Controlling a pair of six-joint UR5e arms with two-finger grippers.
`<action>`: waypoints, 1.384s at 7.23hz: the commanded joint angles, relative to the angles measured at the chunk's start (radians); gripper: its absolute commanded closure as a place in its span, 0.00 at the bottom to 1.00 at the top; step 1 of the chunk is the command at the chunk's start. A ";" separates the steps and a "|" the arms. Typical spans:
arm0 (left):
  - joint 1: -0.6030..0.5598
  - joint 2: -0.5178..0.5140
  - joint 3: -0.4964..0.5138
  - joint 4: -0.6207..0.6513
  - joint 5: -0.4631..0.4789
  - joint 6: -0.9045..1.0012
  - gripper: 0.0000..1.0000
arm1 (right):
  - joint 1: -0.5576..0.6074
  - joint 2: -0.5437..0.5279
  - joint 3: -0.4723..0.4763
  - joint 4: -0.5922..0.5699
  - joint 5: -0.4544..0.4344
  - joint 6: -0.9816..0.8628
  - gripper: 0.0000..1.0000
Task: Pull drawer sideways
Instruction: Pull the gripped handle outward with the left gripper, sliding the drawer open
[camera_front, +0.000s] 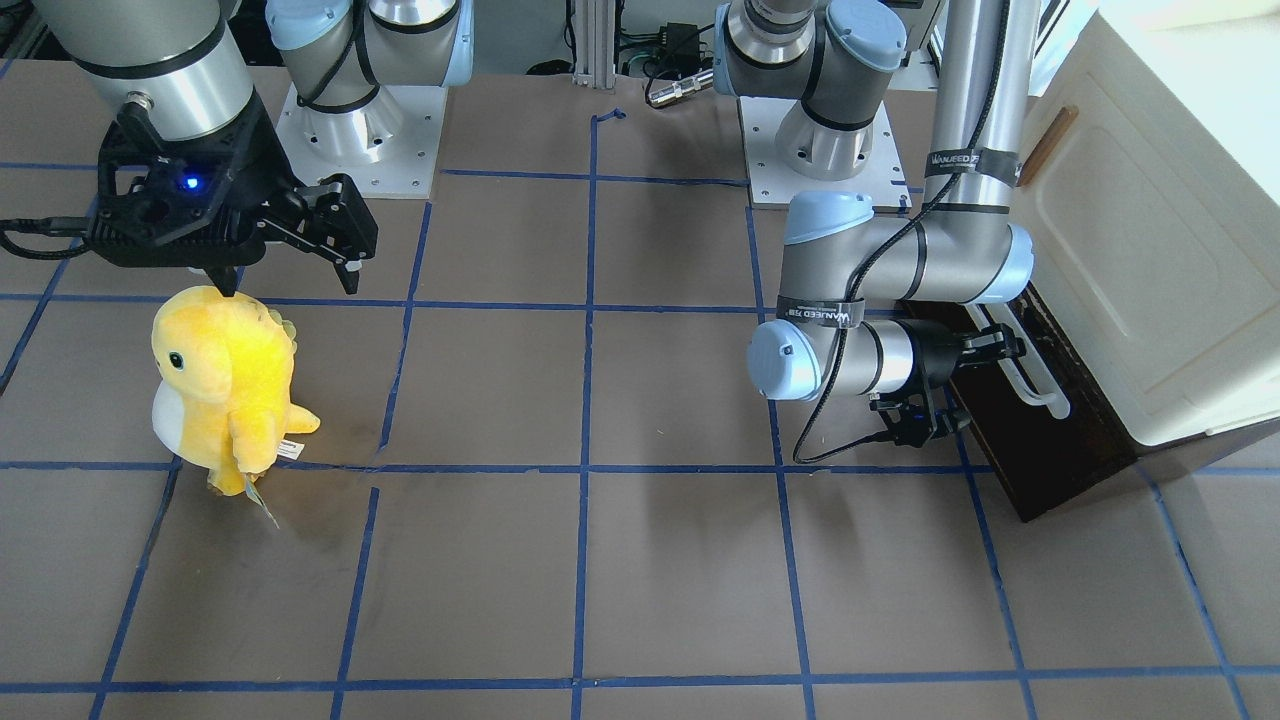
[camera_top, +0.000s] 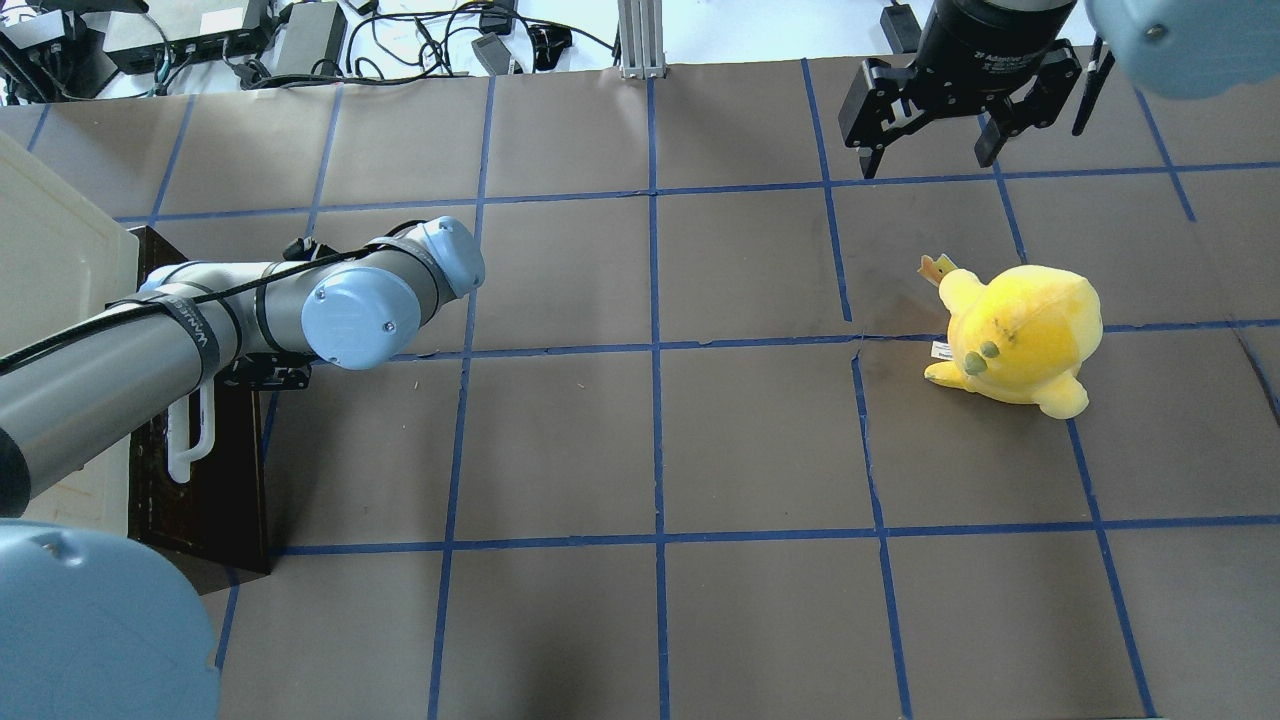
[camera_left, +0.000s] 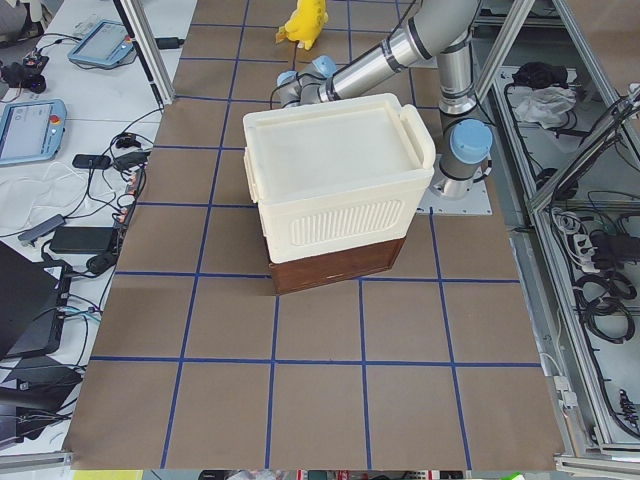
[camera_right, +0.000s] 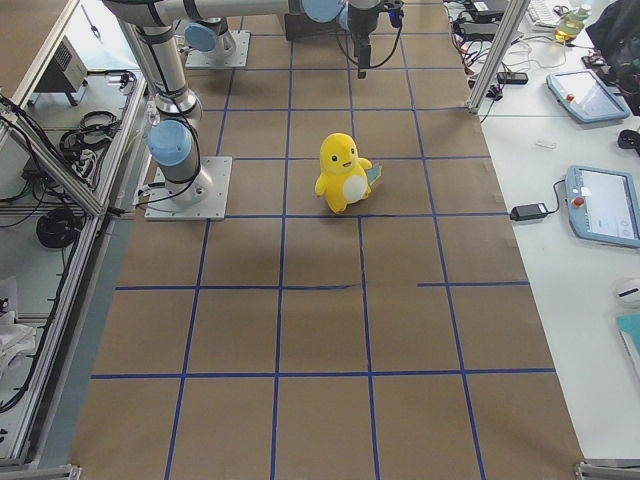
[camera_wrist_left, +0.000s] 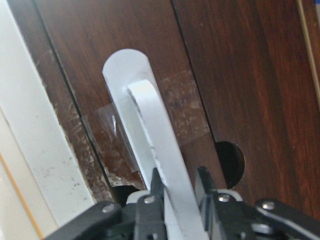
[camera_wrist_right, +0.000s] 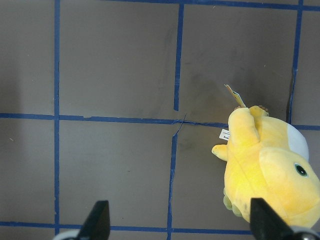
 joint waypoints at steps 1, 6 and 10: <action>-0.001 0.003 0.001 0.003 -0.001 0.006 0.80 | 0.000 0.000 0.000 0.000 0.000 0.000 0.00; -0.007 -0.005 0.023 0.000 -0.005 0.003 0.86 | 0.000 0.000 0.000 0.000 0.000 0.000 0.00; -0.028 -0.005 0.029 0.003 -0.021 0.003 0.87 | 0.000 0.000 0.000 0.000 0.000 0.000 0.00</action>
